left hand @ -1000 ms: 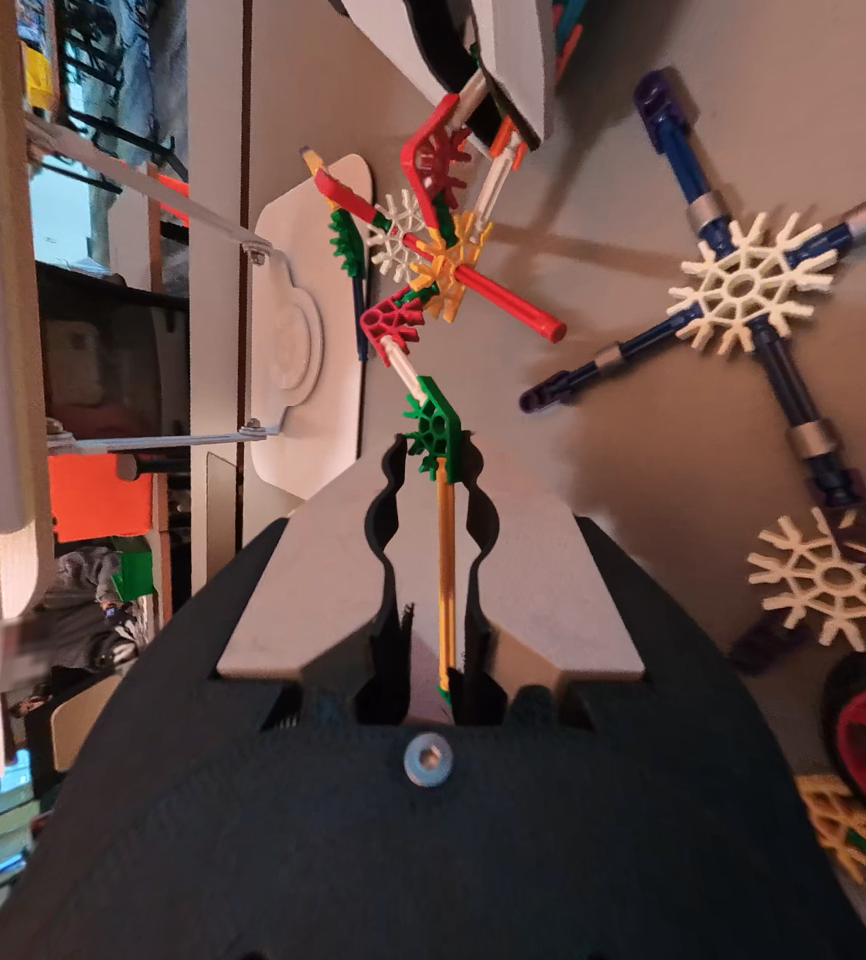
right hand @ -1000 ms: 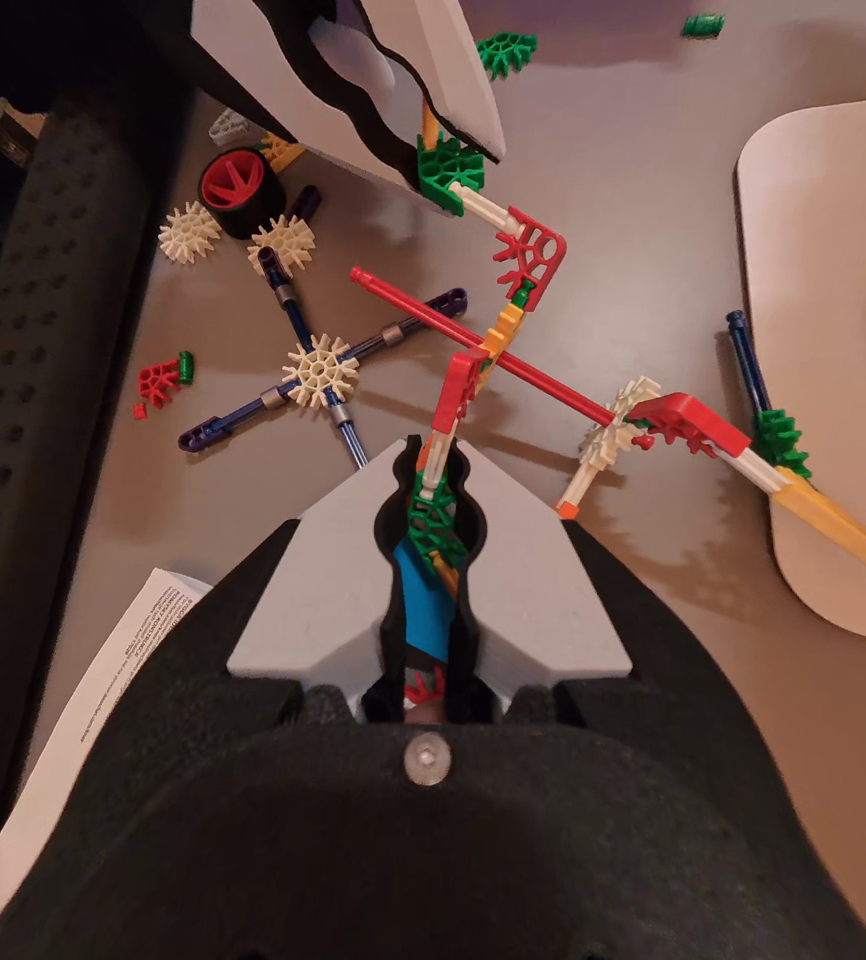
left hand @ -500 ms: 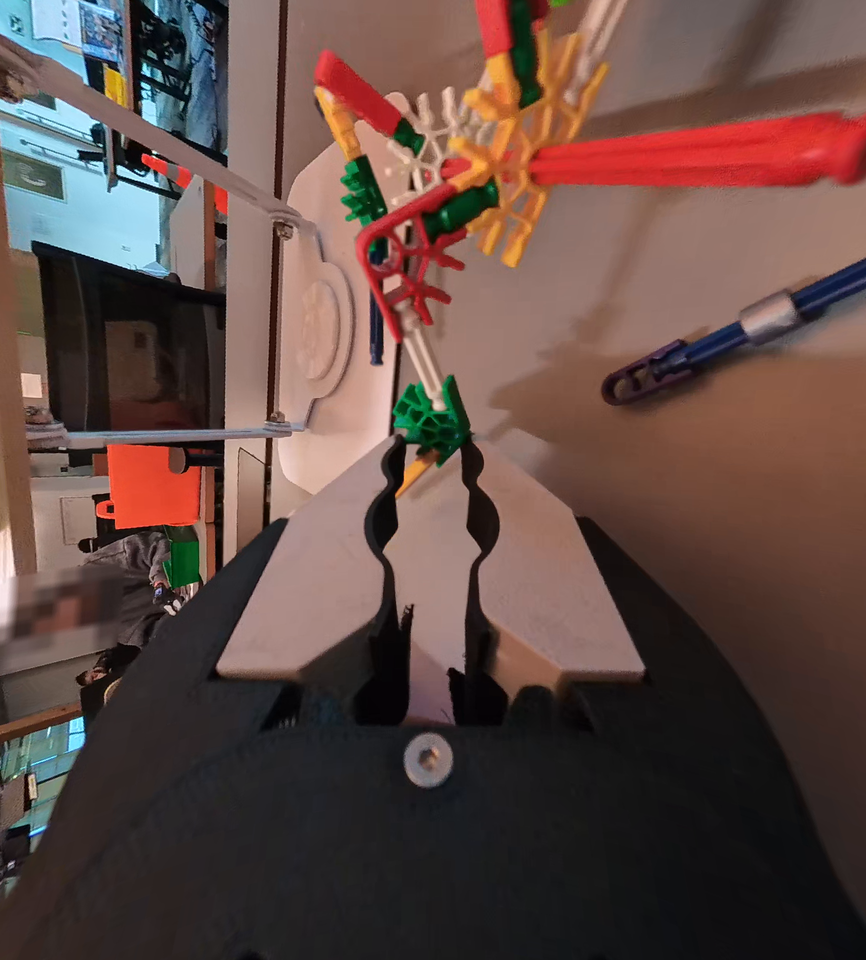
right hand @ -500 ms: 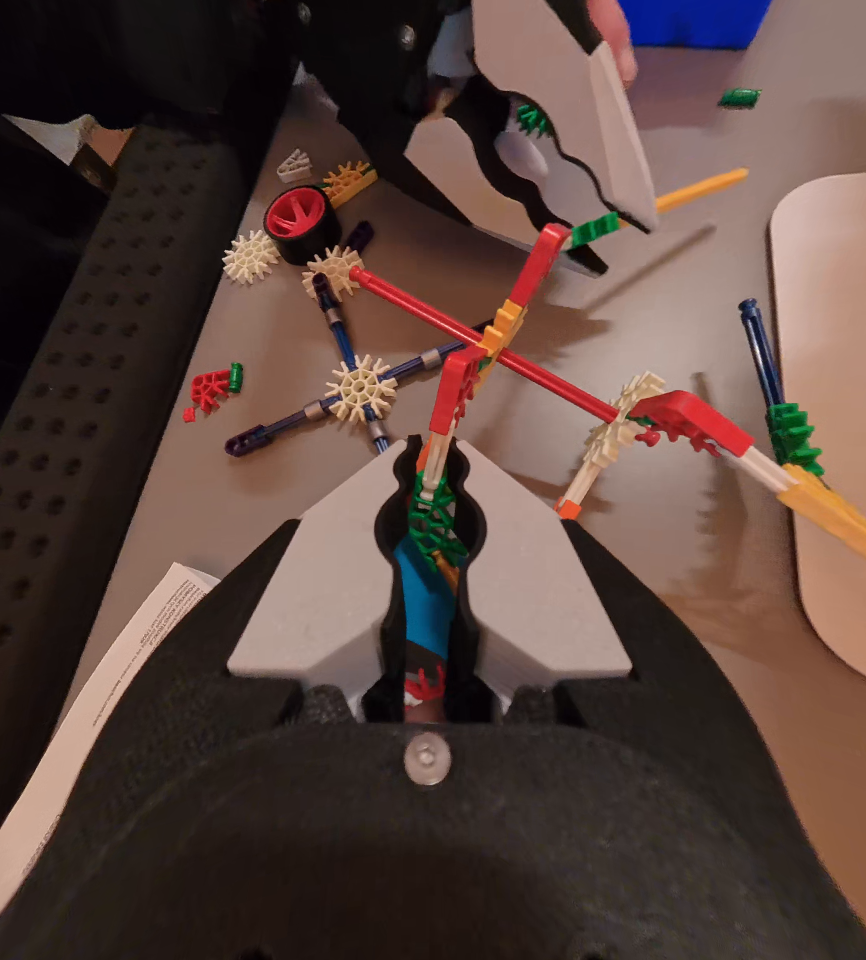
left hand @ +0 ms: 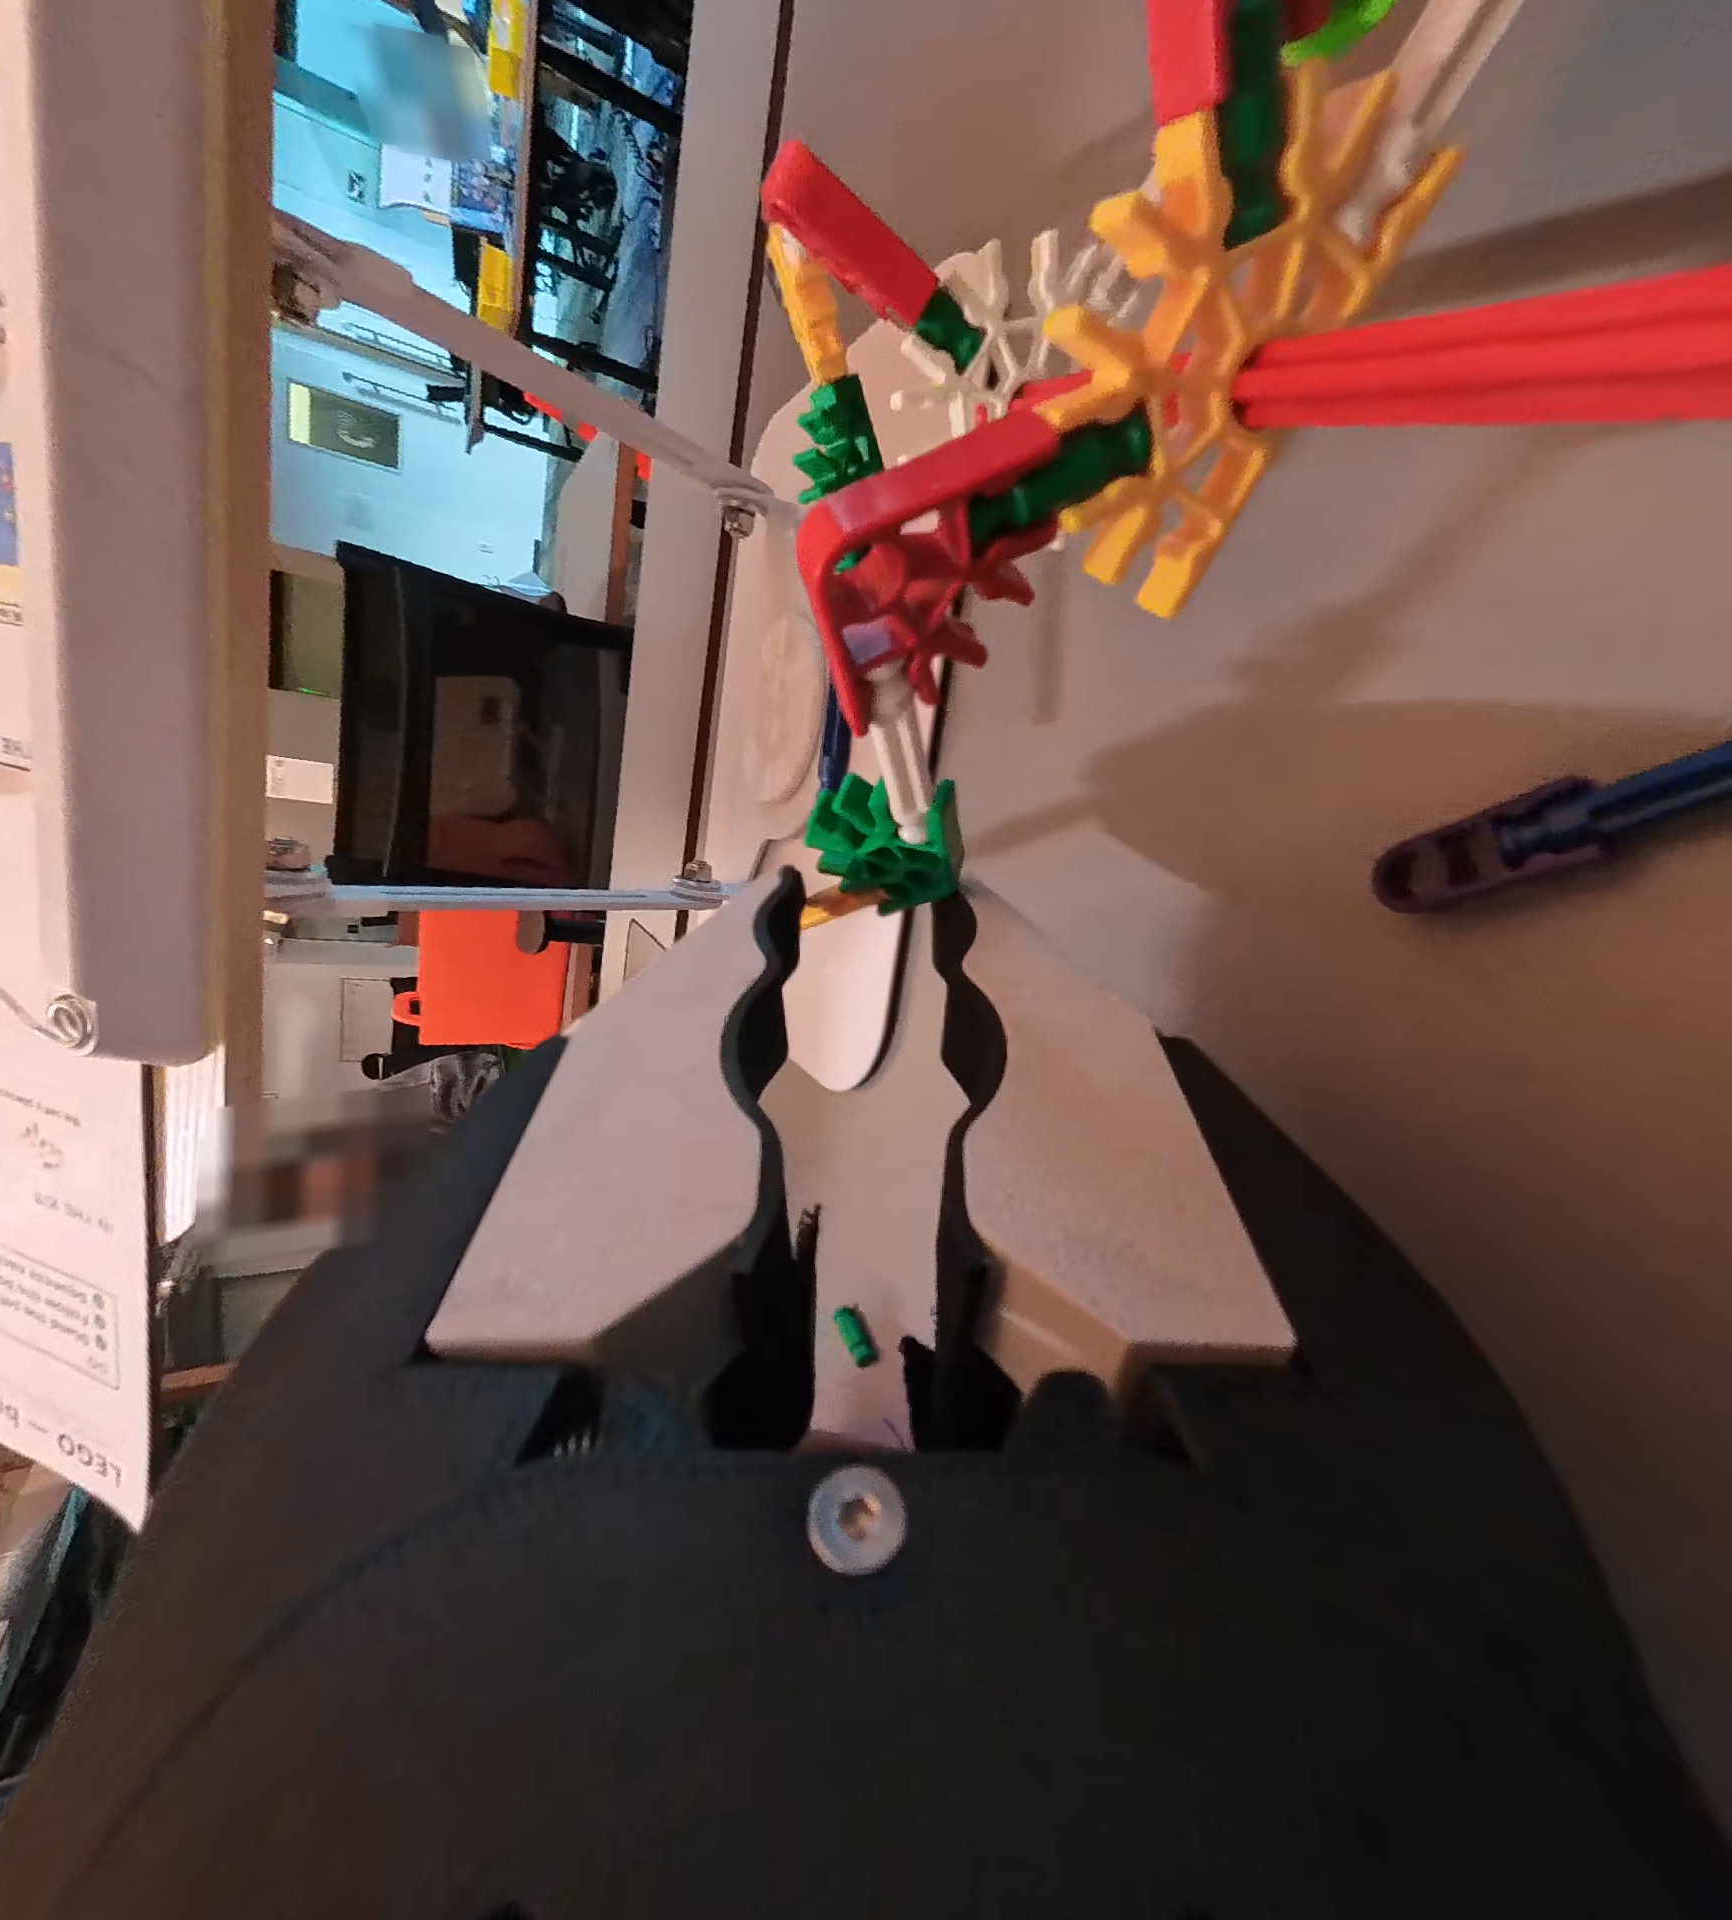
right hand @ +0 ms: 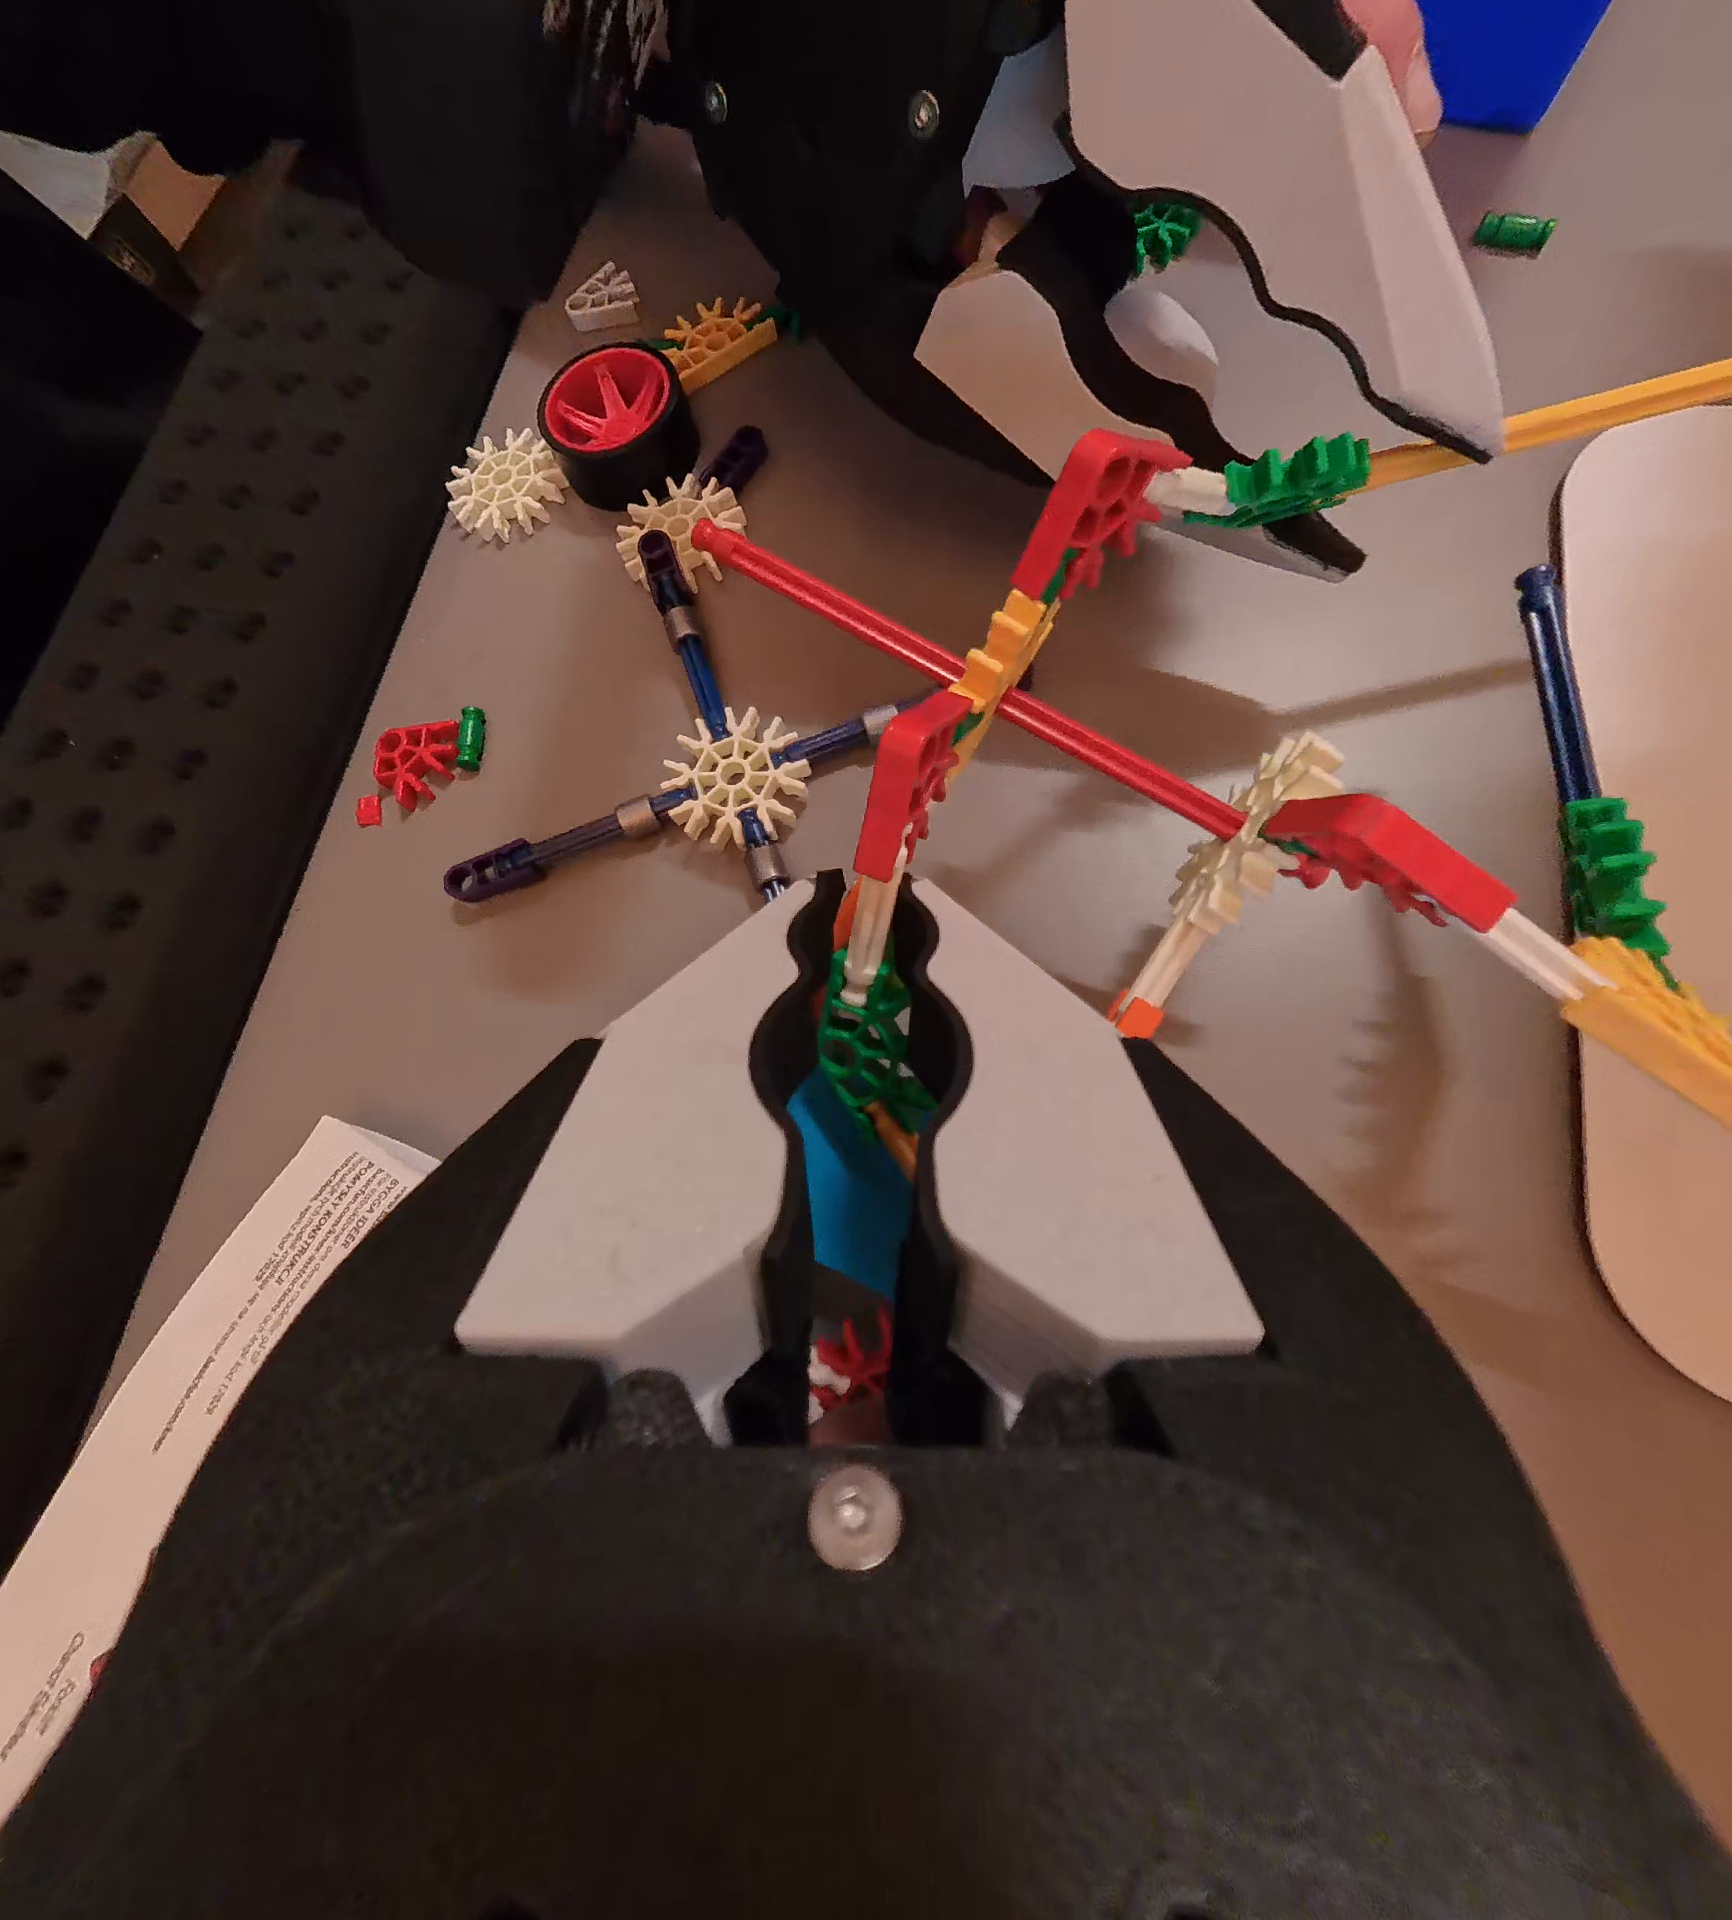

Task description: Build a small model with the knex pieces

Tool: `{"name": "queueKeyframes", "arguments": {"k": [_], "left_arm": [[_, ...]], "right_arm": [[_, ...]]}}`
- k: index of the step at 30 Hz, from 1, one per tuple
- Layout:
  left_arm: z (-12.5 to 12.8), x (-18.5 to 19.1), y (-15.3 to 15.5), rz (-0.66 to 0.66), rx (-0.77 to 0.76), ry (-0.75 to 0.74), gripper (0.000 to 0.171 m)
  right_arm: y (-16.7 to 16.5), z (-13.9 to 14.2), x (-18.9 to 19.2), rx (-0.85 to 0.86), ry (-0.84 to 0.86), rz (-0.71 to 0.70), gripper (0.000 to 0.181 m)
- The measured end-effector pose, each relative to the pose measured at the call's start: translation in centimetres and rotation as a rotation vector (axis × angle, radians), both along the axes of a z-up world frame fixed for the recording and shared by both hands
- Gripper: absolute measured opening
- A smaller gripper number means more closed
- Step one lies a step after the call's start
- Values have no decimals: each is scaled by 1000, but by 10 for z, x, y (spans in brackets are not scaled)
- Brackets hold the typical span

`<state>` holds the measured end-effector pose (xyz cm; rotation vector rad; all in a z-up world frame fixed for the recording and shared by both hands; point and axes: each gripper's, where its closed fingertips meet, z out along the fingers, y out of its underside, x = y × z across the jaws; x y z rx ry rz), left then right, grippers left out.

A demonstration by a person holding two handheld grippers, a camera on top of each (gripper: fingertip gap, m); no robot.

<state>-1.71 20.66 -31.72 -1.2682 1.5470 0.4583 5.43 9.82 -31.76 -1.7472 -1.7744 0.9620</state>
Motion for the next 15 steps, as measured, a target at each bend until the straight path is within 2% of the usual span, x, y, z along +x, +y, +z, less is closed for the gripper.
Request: {"name": "queueKeyframes", "arguments": {"k": [15], "left_arm": [[11,7,4,-6,121,-34,23]], "right_arm": [[-2,1,-1,8,1,10,8]]}}
